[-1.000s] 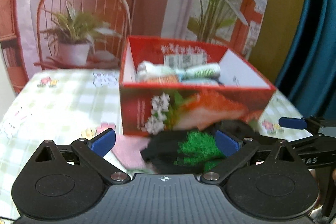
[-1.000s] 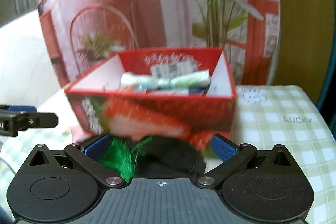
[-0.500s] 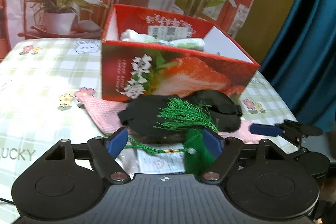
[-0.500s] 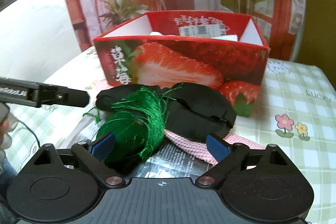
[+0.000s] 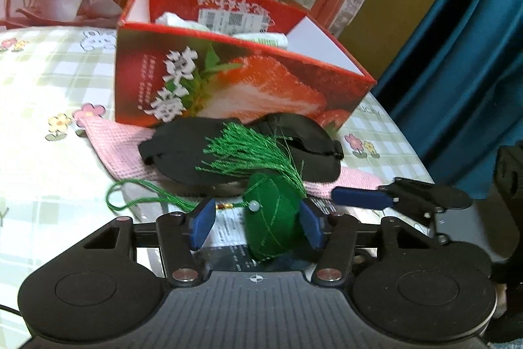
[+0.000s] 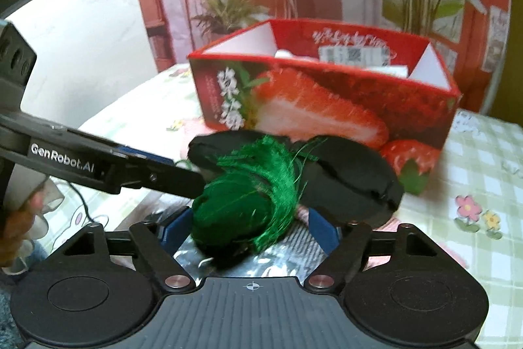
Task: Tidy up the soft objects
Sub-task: 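Lift the green sachet with the left tool and drop it into the red box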
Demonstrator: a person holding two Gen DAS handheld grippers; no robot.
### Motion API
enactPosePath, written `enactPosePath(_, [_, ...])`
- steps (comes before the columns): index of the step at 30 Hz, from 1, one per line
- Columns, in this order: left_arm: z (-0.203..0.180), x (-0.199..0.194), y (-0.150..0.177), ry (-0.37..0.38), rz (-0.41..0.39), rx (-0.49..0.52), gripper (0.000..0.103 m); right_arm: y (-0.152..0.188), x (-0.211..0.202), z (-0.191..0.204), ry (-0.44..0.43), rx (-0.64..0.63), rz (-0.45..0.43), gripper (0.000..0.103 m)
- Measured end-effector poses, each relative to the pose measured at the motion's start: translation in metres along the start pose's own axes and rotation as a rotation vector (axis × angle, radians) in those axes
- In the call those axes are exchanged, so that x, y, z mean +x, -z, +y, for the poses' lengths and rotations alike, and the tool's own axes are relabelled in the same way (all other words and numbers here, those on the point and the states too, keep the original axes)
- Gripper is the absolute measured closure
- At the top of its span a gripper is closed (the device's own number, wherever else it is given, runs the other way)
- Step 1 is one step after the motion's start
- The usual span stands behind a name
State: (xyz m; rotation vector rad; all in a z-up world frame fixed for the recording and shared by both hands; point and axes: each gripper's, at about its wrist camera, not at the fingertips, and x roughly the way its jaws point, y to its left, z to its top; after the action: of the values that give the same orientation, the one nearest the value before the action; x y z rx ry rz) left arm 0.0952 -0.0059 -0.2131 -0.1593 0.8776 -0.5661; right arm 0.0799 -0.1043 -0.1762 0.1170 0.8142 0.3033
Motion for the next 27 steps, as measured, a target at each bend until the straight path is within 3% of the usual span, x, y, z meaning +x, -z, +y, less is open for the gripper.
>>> enactPosePath(8, [0.005, 0.024, -0.001, 0.095, 0.064, -0.038, 0.045, 0.005, 0.027, 0.006, -0.057, -0.018, 0.057, 0.041])
enactPosePath(12, [0.005, 0.029, -0.004, 0.128, 0.068, -0.052, 0.049, 0.003, 0.026, 0.002, -0.077, -0.002, 0.043, 0.052])
enactPosePath(18, [-0.005, 0.01, -0.026, 0.154, -0.013, -0.009, 0.049, -0.009, 0.011, -0.005, -0.087, 0.014, -0.021, 0.054])
enactPosePath(27, [-0.03, -0.028, -0.079, 0.156, -0.179, 0.096, 0.05, -0.066, -0.025, -0.012, -0.081, -0.042, -0.194, 0.054])
